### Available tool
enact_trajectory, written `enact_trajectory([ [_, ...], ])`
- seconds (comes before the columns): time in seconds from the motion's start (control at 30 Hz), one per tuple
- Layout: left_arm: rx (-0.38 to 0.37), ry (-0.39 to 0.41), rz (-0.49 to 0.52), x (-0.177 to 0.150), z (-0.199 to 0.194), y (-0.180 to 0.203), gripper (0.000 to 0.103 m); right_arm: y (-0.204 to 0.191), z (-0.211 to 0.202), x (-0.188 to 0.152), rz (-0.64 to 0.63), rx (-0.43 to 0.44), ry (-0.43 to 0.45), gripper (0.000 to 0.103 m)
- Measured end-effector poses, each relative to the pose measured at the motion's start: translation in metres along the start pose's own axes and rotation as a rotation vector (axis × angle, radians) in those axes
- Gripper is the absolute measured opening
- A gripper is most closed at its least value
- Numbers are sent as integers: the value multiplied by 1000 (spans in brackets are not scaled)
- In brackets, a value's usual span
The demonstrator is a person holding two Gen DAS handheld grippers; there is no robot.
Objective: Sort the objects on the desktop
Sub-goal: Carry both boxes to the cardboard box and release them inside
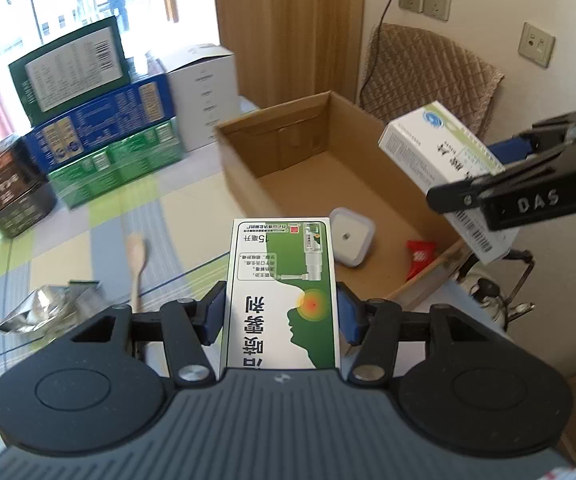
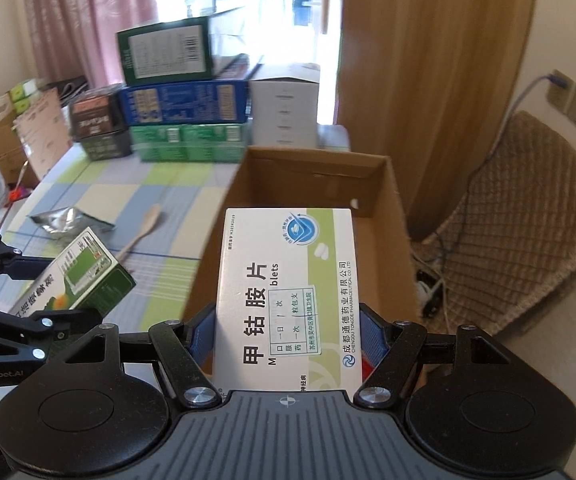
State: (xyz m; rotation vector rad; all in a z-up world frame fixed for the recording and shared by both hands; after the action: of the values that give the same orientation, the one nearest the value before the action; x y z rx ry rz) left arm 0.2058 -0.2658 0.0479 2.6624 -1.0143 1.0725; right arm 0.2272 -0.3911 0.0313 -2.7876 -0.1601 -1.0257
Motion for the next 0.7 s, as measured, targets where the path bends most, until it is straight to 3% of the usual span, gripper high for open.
enact_trajectory([
  [0.3,-48,16,-3,33,18,26,50,31,3,3,32,-23,-3,68],
  [0.7,-84,14,-26,49,44,35,50,52,20,10,58,-36,-16,68],
])
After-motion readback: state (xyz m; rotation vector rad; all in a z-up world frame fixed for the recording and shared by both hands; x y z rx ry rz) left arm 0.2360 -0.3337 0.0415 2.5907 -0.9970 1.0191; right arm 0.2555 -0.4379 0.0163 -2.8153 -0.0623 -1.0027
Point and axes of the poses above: each gripper's, at about its wrist camera, not at the fingertips, and z roughly the way its jaws point, y to its right, x to its top, the point moved 7 cm from there along z, roughly the way its jaws point, and after that the axes turned 10 degrees about z, right-handed, at the moved point
